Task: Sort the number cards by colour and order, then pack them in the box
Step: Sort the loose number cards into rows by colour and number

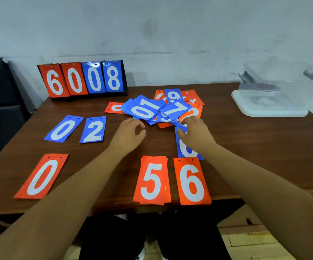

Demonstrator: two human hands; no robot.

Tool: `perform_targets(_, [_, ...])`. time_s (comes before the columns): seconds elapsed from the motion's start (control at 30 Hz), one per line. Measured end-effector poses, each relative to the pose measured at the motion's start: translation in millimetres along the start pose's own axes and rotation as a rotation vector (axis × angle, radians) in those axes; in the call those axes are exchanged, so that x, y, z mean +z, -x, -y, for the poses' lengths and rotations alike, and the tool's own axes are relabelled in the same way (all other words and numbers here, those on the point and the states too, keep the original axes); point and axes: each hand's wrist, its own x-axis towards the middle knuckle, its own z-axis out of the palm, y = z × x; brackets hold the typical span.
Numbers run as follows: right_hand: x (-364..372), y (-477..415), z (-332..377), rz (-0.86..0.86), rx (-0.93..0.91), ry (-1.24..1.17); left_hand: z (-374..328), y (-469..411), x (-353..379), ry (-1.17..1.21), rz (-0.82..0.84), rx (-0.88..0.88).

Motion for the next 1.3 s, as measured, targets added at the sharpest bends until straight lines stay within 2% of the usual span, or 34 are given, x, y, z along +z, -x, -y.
perform_targets(0.13, [7.7,-46.6,-0.2,0.044,-0.012,0.065,10.1,-59.6,10.0,-0.075,-0.056,-0.101])
perform_targets(0.2, [16.0,-66.5,-2.8,0.062,-0.019,0.098,19.9,-85.5,16.7,-0.157,-0.036,-0.067])
perform_targets(0.3, [28.9,-92.7,-8.7,0.100,-0.045,0.149,35.0,-109.7,26.5,-0.274,0.098,-0.002])
perform_targets(0.43, [43.5,-113.5,-19.1,0.170,-0.062,0.181,46.1,-118.9,35.9,-0.246,0.104,0.083])
perform_targets(0.53, [50.5,-116.6,-24.1,0.091,-0.142,0.239,50.9,-113.8,31.4,-0.269,0.059,0.171])
perform_targets(0.6, [51.4,-116.0,-24.4,0.055,-0.186,0.260,56.0,-108.9,26.1,-0.276,-0.115,0.225])
perform_targets(0.67, [52.3,-116.1,-25.0,0.007,-0.234,0.293,57.4,-102.7,17.5,-0.237,-0.261,0.200])
perform_targets(0.77, [51.9,-113.6,-27.9,-0.097,-0.222,0.256,54.1,-94.6,3.6,-0.206,-0.164,0.112])
perform_targets(0.87, [47.3,-107.9,-27.4,-0.311,-0.240,0.106,47.0,-76.4,-9.6,-0.069,-0.130,0.040])
perform_targets(0.93, [34.9,-100.4,-17.8,-0.388,-0.143,-0.107,43.6,-61.8,-16.3,0.045,-0.155,-0.030])
perform_targets(1.0, [22.3,-91.1,-5.9,-0.405,-0.022,-0.311,39.0,-47.6,-21.1,0.186,-0.165,-0.162])
perform_targets(1.1, [4.8,-68.6,13.7,-0.386,0.094,-0.627,27.2,-30.3,-26.2,0.639,-0.209,-0.377])
perform_targets(1.13, [0.3,-59.3,19.6,-0.369,0.126,-0.741,24.6,-25.0,-26.2,0.701,-0.243,-0.429])
perform_targets(1.2, [-8.9,-35.4,31.7,-0.331,0.179,-0.912,19.5,-10.6,-25.8,0.680,-0.291,-0.465])
perform_targets(1.3, [-4.1,-12.4,40.3,-0.262,0.272,-1.053,15.2,2.0,-14.7,0.746,-0.255,-0.480])
